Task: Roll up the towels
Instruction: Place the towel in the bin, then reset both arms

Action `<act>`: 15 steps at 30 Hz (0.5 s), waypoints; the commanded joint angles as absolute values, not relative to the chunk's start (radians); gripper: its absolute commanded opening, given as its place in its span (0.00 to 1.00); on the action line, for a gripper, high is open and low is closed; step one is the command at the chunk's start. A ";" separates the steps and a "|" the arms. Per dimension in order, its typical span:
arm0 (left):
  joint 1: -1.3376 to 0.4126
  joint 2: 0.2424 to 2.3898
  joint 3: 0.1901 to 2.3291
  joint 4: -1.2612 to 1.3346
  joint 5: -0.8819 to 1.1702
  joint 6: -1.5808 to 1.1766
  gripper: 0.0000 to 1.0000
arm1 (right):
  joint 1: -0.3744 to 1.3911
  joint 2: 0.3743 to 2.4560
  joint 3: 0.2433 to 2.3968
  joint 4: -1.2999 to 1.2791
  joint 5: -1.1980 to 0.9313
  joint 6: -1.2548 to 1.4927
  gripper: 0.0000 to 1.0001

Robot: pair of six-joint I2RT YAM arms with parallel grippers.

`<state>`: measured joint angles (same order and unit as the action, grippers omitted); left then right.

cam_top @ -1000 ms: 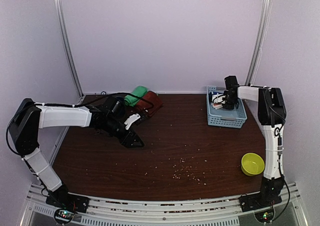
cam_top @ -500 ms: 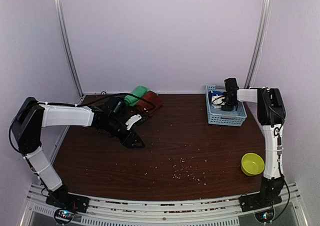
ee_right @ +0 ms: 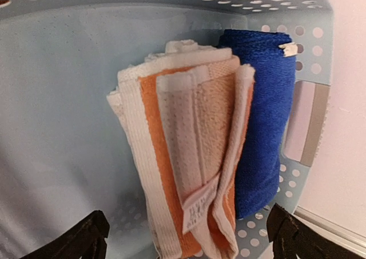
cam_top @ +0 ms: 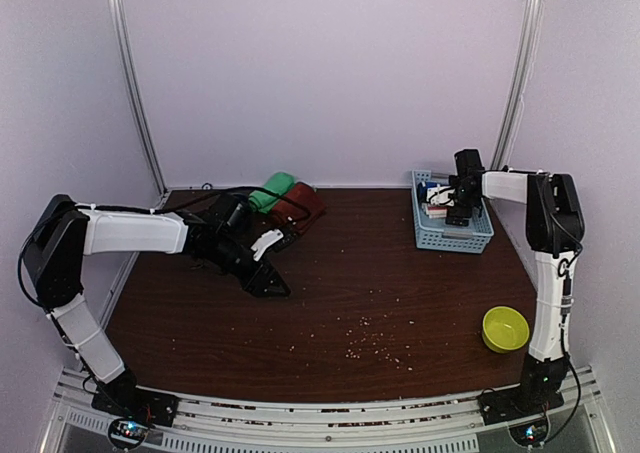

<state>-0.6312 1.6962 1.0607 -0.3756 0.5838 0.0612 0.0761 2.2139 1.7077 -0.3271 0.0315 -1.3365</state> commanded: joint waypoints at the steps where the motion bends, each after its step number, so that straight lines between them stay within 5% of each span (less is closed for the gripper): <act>1: -0.629 1.669 1.090 -0.383 0.594 0.085 0.52 | 0.071 2.113 1.664 -0.380 0.005 -1.320 1.00; 9: -0.630 1.630 1.076 -0.385 0.550 0.084 0.52 | 0.068 2.027 1.633 -0.497 -0.007 -1.303 1.00; 15: -0.617 1.598 1.135 -0.431 0.340 0.035 0.54 | 0.074 1.871 1.575 -0.355 0.011 -1.088 1.00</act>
